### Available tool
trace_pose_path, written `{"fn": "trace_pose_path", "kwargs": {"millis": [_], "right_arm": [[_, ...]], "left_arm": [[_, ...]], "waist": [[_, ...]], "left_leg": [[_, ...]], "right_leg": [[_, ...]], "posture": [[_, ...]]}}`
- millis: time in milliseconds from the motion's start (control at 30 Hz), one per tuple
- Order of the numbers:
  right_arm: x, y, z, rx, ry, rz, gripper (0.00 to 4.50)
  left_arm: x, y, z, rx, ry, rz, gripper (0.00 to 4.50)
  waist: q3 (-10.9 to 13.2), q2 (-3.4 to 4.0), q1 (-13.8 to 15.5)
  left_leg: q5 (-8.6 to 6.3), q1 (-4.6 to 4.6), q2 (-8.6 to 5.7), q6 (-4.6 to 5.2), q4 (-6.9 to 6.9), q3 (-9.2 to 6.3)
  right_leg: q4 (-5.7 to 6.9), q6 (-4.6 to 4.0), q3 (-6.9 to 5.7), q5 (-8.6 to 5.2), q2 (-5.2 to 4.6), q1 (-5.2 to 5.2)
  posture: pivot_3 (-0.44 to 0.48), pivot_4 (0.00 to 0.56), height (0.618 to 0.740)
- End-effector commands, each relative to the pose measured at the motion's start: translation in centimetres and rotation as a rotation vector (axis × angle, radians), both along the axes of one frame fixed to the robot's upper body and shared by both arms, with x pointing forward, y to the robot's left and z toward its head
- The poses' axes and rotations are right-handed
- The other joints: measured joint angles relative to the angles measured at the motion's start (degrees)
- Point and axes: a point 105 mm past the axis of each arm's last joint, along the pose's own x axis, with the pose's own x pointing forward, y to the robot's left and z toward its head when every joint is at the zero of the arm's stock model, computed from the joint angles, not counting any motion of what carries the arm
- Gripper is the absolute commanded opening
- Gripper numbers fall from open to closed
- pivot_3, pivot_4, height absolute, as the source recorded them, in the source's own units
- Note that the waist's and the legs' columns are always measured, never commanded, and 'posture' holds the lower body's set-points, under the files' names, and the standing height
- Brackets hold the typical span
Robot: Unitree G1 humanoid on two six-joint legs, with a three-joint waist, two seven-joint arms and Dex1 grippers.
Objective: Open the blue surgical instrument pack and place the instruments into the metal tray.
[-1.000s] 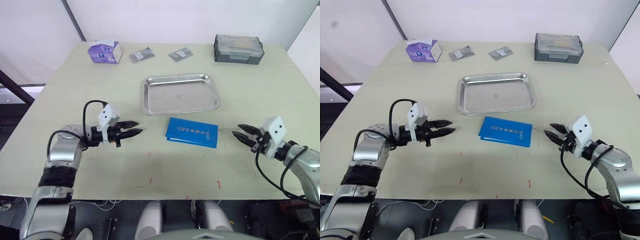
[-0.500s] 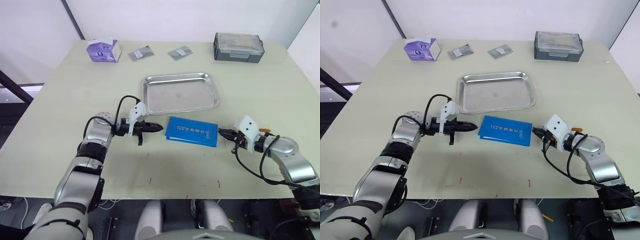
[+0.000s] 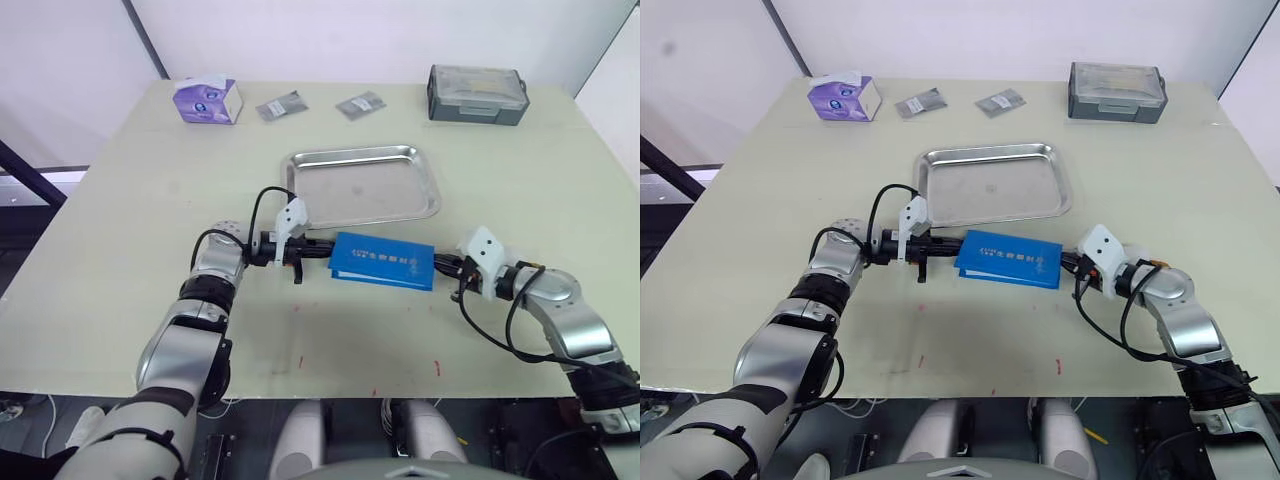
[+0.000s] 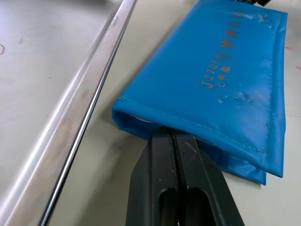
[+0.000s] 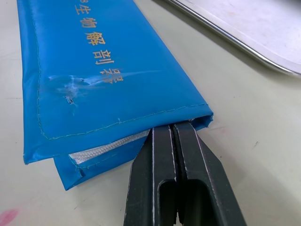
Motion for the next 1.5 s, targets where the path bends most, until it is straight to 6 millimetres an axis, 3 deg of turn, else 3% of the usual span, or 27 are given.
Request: {"fn": "trace_pose_path", "kwargs": {"millis": [33,300,567,767,1067,1233,1500], "right_arm": [[-0.1,1.3,1.4,0.022,-0.043,0.057,0.0],[-0.7,2.2,1.5,0.045,-0.026,0.107,0.0],[-2.3,2.8,1.4,0.056,0.019,0.182,0.0],[-4.6,3.3,0.7,0.064,0.096,0.24,0.0],[-5.2,4.0,-0.1,0.053,0.11,0.242,0.0],[-4.9,2.9,-0.4,0.019,0.093,0.202,0.0],[-5.9,0.3,0.2,0.058,0.095,0.143,0.0]], "left_arm": [[0.1,-0.5,1.1,-0.026,-0.024,-0.026,0.03],[-1.2,-0.7,0.8,-0.024,-0.001,-0.083,0.03],[-3.9,0.4,0.0,-0.001,0.048,-0.112,0.03],[-5.9,1.3,-0.5,0.004,0.074,-0.079,0.03],[-7.0,2.4,-0.9,0.014,0.097,-0.026,0.03],[-7.1,2.7,-1.2,0.015,0.105,-0.008,0.03],[-7.1,5.2,-1.3,0.037,0.077,0.058,0.03]], "waist": [[0.0,0.0,0.0],[0.0,0.0,0.0],[0.0,0.01,-0.1],[0.0,0.02,-0.1],[0.0,0.02,0.0],[0.0,0.02,0.0],[0.0,0.02,0.1]], "left_leg": [[0.0,0.0,0.0,0.0,0.0,0.0],[0.0,0.0,0.01,0.0,0.0,-0.03],[0.0,0.03,0.04,0.0,-0.01,-0.18],[0.0,0.05,0.08,0.0,-0.02,-0.18],[-0.01,0.08,0.1,0.0,-0.02,-0.17],[-0.01,0.08,0.1,0.0,-0.02,-0.16],[-0.01,0.08,0.1,0.01,-0.02,-0.14]], "right_leg": [[0.0,0.0,0.0,0.0,0.0,0.0],[0.0,0.0,0.01,0.0,0.0,0.0],[0.01,0.0,0.06,0.0,0.0,-0.01],[0.01,0.0,0.08,0.0,0.01,-0.01],[0.03,-0.01,0.1,0.0,0.04,0.0],[0.03,-0.01,0.1,0.0,0.04,0.0],[0.01,-0.01,0.1,0.0,0.02,0.0]], "posture": [[0.0,0.15,0.734],[0.0,0.15,0.734],[0.0,0.15,0.734],[0.0,0.15,0.734],[0.0,0.15,0.734],[0.0,0.15,0.734],[0.0,0.15,0.734]]}}
